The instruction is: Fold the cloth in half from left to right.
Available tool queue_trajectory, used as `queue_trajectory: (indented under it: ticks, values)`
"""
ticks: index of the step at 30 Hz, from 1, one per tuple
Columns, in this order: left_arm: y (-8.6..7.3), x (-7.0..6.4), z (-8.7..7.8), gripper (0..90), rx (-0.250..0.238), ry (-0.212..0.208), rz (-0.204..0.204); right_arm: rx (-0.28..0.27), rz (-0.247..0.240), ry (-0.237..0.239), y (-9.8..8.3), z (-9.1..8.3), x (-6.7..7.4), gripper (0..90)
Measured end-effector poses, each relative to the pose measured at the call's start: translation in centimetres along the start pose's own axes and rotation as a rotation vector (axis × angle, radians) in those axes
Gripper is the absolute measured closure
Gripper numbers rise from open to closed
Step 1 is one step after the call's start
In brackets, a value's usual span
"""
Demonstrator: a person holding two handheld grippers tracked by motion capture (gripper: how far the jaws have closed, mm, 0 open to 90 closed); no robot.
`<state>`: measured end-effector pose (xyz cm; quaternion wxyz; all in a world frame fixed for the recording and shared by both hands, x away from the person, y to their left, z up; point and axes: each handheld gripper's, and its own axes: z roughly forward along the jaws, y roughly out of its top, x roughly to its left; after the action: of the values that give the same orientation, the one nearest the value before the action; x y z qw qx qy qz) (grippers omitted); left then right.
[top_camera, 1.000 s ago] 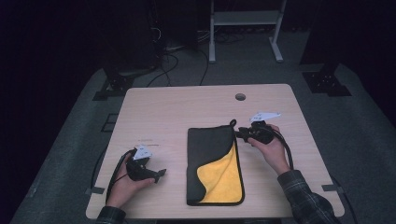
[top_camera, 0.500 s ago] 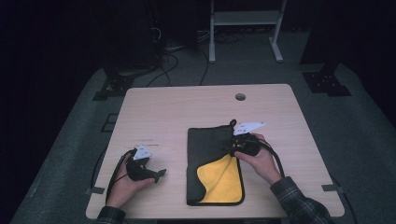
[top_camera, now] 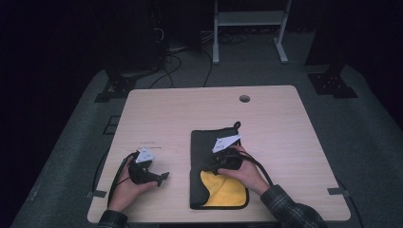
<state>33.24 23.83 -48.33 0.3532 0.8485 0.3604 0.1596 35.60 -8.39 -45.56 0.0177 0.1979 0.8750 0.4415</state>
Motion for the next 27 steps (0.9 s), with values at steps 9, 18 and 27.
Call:
queue_trajectory:
  ticks: [9,18,27]
  values:
    - [0.0,0.0,0.0,0.0,0.000,0.000,-0.001,0.072,-0.037,-0.011,-0.8,2.2,0.6,54.8]
    - [0.0,0.0,0.0,0.0,0.000,0.000,-0.001,0.087,-0.078,-0.033,-0.9,2.1,1.0,75.5]
    - [0.0,0.0,0.0,0.0,0.000,0.000,-0.001,0.063,-0.022,0.007,-0.8,1.1,0.7,84.4]
